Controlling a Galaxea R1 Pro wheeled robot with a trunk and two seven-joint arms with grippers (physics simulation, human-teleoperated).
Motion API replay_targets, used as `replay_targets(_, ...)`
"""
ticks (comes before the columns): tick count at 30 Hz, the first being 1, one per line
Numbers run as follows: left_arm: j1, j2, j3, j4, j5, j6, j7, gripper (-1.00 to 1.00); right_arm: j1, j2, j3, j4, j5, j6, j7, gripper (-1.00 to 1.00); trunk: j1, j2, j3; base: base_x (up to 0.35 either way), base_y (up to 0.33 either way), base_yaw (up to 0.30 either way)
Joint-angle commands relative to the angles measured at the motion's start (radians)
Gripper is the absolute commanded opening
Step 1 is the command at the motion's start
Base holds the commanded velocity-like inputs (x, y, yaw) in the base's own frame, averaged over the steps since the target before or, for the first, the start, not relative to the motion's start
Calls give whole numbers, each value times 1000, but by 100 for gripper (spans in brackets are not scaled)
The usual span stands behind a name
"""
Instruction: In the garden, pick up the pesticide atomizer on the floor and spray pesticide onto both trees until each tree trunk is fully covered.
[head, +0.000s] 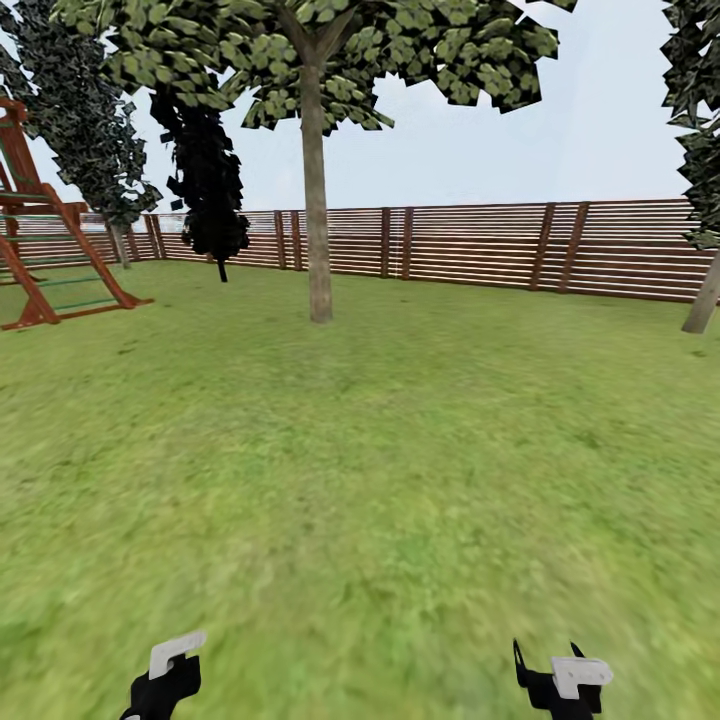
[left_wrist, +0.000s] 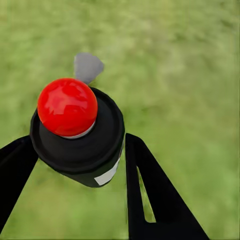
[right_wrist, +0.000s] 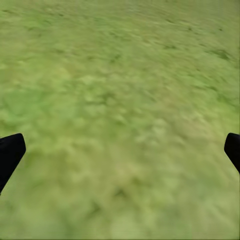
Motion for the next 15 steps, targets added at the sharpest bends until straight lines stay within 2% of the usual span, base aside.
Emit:
replay_targets(1, -1, 0, -6, 1, 8, -3, -2, -100, -1, 0, 5, 1, 4, -1, -9, 100, 0, 0, -1, 331, 0, 0)
replay_targets(15, -1, 0, -6, 1, 8, -3, -2, -100, -1, 0, 5, 1, 4, -1, -9, 100, 0, 0, -1, 331, 0, 0)
